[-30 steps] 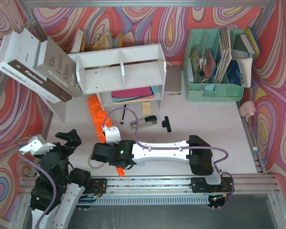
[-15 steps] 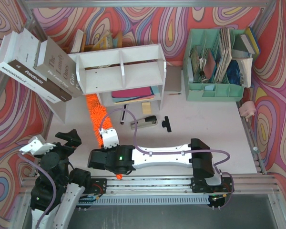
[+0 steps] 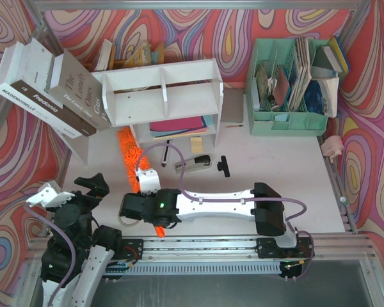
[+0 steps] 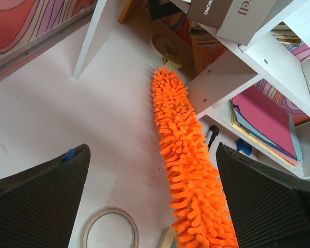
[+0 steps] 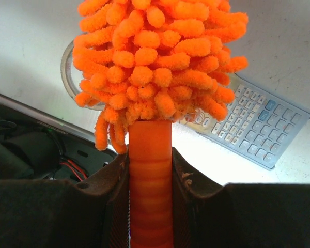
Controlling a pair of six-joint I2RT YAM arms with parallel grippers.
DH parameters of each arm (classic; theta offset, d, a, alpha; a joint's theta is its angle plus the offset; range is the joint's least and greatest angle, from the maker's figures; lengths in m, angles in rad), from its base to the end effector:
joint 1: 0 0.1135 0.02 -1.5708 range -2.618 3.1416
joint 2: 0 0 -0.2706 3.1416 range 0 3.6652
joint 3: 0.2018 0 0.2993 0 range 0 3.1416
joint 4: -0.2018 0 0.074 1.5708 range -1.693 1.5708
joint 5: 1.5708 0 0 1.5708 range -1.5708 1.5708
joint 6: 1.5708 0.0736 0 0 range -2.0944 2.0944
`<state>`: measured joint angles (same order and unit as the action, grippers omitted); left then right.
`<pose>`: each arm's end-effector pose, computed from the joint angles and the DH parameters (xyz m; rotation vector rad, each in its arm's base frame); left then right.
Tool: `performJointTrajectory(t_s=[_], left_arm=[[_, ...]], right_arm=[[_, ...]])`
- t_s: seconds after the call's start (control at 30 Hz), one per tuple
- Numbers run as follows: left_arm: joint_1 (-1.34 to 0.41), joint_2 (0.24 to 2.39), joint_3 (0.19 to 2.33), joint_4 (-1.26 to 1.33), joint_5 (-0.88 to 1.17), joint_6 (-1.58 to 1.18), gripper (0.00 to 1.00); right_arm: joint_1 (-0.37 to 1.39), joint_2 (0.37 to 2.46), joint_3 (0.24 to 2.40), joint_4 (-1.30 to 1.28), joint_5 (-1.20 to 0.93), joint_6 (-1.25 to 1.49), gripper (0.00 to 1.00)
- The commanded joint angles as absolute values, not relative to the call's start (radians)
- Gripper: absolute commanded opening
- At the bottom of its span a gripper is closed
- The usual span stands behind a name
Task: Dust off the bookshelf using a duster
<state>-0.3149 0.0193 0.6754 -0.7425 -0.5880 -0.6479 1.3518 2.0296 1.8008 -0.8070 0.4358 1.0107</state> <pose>0.0886 0.0141 0.3335 -0.6982 1.4933 -0.2482 0.1413 0.4918 0.2270 -0.2760 2.5004 0.4255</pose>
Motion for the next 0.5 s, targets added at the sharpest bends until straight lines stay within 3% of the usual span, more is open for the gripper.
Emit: performJointTrajectory(t_s=[0.0, 0.17, 0.47], left_arm=[[-0.311, 0.006, 0.690, -0.753, -0.585, -0.652, 0.98], [-0.311, 0.005, 0.692, -0.752, -0.586, -0.652, 0.98], [-0.311, 0.005, 0.696, -0.762, -0.595, -0.657, 0.98]], right_arm=[[1.416, 2.009, 1.880, -0.869, 0.674, 1.028, 0.00], [1.478, 1.967, 1.883, -0.887, 0.805, 1.057, 0.00], [1.452, 2.067, 1.940, -0.911, 0.658, 1.037, 0.00]])
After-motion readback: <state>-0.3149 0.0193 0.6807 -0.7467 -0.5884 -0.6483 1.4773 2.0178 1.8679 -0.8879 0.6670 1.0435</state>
